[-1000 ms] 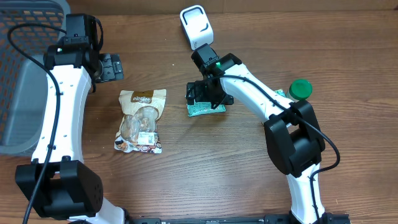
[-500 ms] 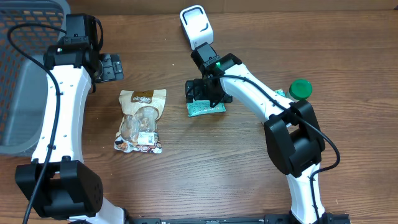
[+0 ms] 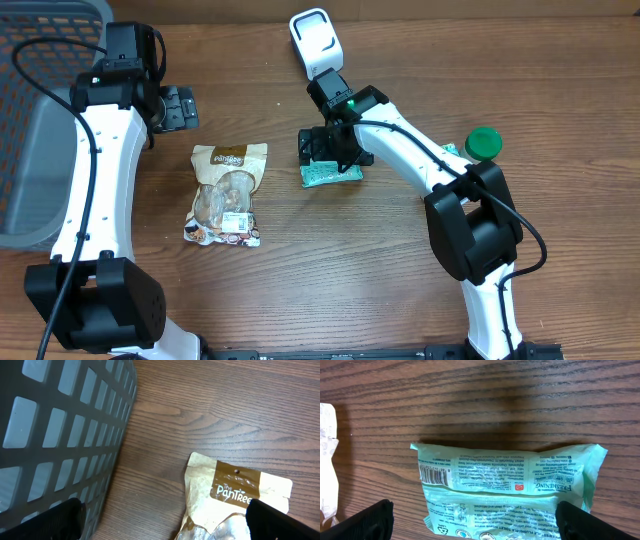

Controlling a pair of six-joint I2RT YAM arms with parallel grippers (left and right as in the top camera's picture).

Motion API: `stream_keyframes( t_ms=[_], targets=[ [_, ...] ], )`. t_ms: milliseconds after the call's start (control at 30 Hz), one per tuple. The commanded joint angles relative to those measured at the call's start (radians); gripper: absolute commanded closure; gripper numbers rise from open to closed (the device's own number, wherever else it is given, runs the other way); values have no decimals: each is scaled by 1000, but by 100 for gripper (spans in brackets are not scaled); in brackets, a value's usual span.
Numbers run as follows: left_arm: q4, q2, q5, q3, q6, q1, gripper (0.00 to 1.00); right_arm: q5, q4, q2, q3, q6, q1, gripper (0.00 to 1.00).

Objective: Scan the item barcode

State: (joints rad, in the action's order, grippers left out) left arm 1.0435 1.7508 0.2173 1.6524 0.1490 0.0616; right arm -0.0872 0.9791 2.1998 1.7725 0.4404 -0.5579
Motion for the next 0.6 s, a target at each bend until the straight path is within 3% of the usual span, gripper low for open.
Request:
stream_keyframes(
  t_ms=[0,233,433,500,533,567],
  targets=[
    [-2,-12,-1,21,-14,9,0,2,-6,-30,-6,-3,-2,0],
    [-66,-12,-51,21,-10,9,0,2,21,-30,-6,-3,-2,0],
    [-6,-12,-515,21,61,9,0,2,25,-30,-6,-3,-2,0],
    [14,-12,-586,20,68,9,0,3,25,-30,-6,-4,-2,0],
    [16,-10,-606,19,75,6,15,2,25,-30,-6,-4,-2,0],
    [29,-10,-611,18,76,2,39,2,26,-30,-6,-4,-2,0]
  ],
)
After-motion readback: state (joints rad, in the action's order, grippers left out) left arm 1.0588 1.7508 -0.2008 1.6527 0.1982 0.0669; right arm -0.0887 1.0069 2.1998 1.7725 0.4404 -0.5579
